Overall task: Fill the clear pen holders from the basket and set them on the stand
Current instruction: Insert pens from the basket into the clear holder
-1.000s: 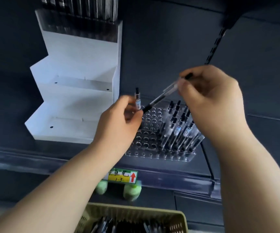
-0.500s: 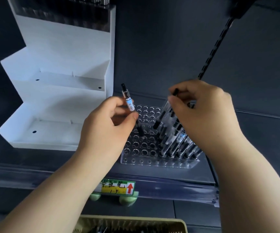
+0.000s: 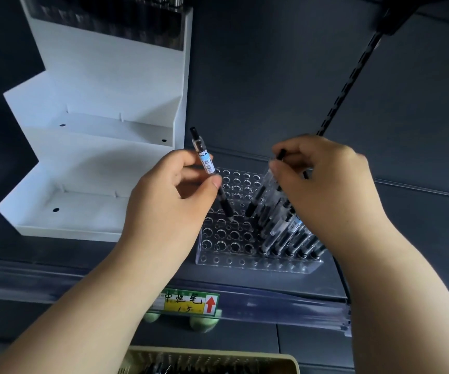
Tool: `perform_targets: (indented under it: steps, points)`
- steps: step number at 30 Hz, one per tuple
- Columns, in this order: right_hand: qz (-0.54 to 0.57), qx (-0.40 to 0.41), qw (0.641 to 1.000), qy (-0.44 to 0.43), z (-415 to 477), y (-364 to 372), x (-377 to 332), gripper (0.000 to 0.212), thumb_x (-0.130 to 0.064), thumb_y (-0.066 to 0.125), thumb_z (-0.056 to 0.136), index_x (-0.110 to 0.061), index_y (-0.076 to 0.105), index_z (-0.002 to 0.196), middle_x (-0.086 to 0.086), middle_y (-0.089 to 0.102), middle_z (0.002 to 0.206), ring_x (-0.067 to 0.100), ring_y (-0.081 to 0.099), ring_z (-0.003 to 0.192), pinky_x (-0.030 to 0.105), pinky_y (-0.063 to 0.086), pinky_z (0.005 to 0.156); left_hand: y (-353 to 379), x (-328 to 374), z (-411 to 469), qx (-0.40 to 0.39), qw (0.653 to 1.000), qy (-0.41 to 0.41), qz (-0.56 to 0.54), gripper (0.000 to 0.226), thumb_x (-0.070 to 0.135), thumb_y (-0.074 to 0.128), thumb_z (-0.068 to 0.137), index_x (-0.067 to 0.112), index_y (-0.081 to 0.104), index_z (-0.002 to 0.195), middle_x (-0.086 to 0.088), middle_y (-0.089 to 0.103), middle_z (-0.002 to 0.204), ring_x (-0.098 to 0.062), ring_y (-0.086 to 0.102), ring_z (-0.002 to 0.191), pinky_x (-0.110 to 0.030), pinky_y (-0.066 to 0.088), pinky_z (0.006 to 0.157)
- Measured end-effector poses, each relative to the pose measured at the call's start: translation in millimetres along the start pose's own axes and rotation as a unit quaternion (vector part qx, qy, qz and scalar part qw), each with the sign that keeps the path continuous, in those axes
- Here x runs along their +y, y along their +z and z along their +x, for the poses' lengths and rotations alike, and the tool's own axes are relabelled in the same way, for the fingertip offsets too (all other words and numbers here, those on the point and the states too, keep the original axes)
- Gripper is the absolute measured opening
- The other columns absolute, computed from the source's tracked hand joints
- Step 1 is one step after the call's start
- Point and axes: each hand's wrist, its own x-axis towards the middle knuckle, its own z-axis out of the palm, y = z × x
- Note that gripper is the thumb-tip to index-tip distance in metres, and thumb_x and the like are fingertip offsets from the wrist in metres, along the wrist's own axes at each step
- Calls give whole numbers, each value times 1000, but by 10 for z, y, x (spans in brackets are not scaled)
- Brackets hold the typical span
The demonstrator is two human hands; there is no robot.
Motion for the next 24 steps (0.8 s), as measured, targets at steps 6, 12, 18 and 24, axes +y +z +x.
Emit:
perform_targets:
  steps: [6, 12, 18, 24]
  points:
    - [-4, 17, 1000, 6, 1, 64, 17, 22, -14, 69, 81, -21, 68, 102, -16, 63, 77, 1, 61, 75, 3, 41, 69, -6, 19, -8, 3, 1000, -7, -5, 12, 31, 66, 77, 34, 61, 88, 23, 69, 82, -2, 67, 75, -33, 54, 77]
    - [-40, 38, 998, -15, -8, 91, 9, 14, -12, 67, 81, -24, 74, 85, -9, 64, 70, 13, 61, 77, 26, 51, 69, 8, 6, -2, -9, 1000, -12, 0, 13, 27, 67, 80, 35, 61, 87, 26, 68, 82, 4, 65, 75, -12, 47, 75]
    - [-59, 16, 998, -34, -27, 57, -18, 17, -14, 61, 85, -21, 74, 92, -5, 71, 85, 20, 62, 91, 34, 52, 78, 91, 30, 5, -41, 999, 8, 26, 21, 25, 68, 80, 37, 63, 97, 19, 70, 84, 1, 64, 81, -7, 45, 73]
    - [-52, 15, 998, -40, -33, 10, -43, 18, -15, 59, 85, -20, 74, 93, -8, 69, 87, 17, 60, 93, 29, 49, 78, 243, 46, 15, -66, 995, 48, 54, 24, 21, 71, 79, 32, 66, 100, 17, 71, 85, 2, 64, 80, -23, 51, 76]
